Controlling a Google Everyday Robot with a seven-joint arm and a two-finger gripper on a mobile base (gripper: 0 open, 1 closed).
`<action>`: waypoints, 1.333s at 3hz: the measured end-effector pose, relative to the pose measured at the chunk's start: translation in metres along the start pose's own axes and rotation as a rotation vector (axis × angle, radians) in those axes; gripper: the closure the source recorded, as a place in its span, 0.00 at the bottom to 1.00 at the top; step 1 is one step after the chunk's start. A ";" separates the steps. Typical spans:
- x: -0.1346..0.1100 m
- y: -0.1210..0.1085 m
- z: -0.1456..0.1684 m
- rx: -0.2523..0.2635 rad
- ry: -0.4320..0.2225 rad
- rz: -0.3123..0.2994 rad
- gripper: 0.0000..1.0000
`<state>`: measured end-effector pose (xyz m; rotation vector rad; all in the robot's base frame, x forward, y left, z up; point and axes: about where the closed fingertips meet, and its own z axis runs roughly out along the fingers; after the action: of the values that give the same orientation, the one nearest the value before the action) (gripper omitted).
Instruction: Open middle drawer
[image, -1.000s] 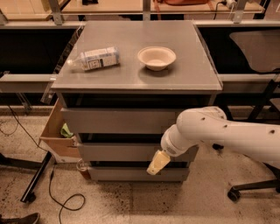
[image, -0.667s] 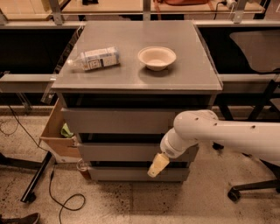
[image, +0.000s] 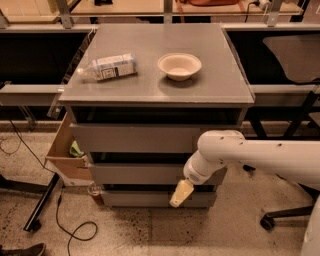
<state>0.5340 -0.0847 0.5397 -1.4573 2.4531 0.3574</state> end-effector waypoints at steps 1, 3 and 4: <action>0.000 0.000 0.001 -0.013 -0.010 -0.005 0.00; 0.006 -0.042 0.058 -0.024 0.037 0.017 0.00; 0.009 -0.065 0.076 0.001 0.024 0.035 0.00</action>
Offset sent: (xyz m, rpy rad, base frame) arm 0.0401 0.0014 -0.0574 -0.0445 0.0417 0.0247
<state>0.5946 -0.0962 0.4608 -1.4277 2.4999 0.3479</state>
